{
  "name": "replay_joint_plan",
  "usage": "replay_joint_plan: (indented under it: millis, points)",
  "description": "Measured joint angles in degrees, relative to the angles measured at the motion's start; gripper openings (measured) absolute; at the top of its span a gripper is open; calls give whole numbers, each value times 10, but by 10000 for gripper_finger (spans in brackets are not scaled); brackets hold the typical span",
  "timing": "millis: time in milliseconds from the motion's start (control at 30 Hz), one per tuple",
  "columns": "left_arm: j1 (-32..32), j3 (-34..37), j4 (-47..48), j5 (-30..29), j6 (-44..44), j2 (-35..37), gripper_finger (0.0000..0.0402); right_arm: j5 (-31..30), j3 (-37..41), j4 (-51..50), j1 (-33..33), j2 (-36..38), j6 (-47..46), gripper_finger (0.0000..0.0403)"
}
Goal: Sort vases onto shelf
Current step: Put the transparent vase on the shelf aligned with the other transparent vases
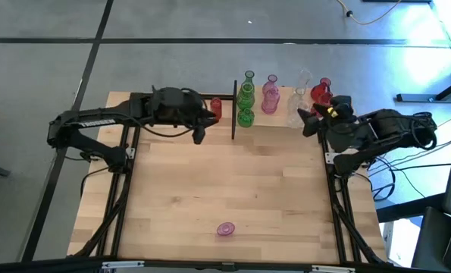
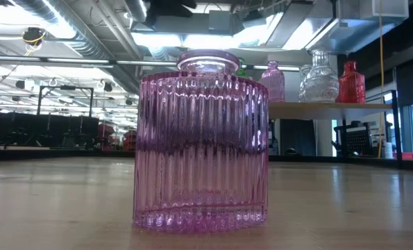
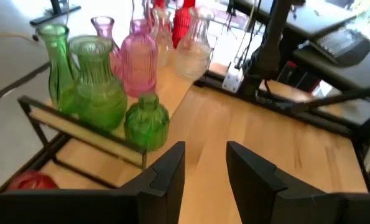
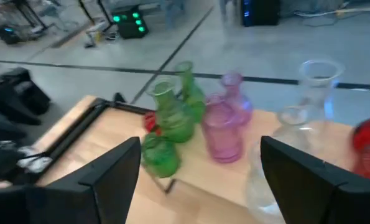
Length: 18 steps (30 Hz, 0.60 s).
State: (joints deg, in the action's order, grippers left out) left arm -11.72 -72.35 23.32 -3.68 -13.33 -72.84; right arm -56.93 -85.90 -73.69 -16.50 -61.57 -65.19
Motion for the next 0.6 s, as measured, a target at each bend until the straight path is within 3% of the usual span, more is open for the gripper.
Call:
replay_joint_plan:
  millis: [267,400,600]
  points:
    - [0,0,-62,-14,-30,-11,111,49,-3,-74,-3,-10,-39,307]
    - [-1,0,-60,-33,-30,-11,111,58,36,-76,-47,-14,-95,301]
    - [0,0,-60,-36,-31,-11,111,41,131,-68,-117,-15,-254,232]
